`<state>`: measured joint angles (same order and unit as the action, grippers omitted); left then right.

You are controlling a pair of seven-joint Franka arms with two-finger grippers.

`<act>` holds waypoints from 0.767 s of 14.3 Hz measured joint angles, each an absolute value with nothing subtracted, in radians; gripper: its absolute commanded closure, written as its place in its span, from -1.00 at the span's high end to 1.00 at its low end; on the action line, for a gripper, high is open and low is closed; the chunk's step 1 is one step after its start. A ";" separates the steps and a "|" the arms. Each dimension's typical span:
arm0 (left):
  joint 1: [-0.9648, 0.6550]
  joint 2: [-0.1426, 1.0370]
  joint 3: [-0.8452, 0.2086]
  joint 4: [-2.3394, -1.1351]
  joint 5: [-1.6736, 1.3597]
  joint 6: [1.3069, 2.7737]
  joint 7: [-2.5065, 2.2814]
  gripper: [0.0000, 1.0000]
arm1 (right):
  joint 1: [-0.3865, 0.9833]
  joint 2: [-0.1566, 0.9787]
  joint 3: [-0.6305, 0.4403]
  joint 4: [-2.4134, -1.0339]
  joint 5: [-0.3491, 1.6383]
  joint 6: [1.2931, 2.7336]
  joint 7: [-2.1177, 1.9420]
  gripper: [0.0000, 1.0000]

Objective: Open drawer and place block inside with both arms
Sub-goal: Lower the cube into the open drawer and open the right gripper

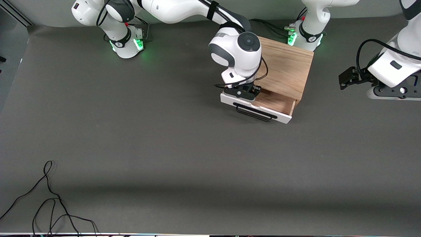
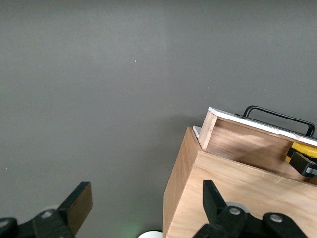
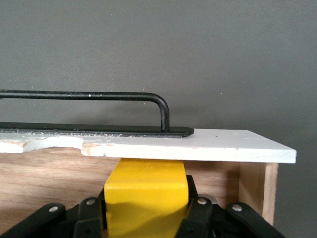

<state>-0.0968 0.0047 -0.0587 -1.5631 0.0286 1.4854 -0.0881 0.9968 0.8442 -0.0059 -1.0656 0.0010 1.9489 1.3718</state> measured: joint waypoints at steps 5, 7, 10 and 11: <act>-0.097 0.009 -0.059 -1.563 0.029 1.485 -0.088 0.99 | 1.001 0.854 -0.006 -1.065 -0.001 1.962 1.377 1.00; -0.097 0.010 -0.059 -1.563 0.029 1.485 -0.088 0.99 | 1.001 0.857 -0.006 -1.061 -0.001 1.963 1.379 1.00; -0.097 0.011 -0.059 -1.563 0.029 1.485 -0.088 0.98 | 1.001 0.852 -0.007 -1.037 -0.001 1.950 1.380 1.00; -0.097 0.011 -0.059 -1.563 0.029 1.485 -0.088 0.98 | 1.001 0.851 -0.009 -1.028 -0.001 1.936 1.380 1.00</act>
<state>-0.0968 0.0108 -0.0586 -1.5631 0.0287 1.4854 -0.0881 1.0009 0.8505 -0.0086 -1.0280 -0.0006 1.9360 1.3801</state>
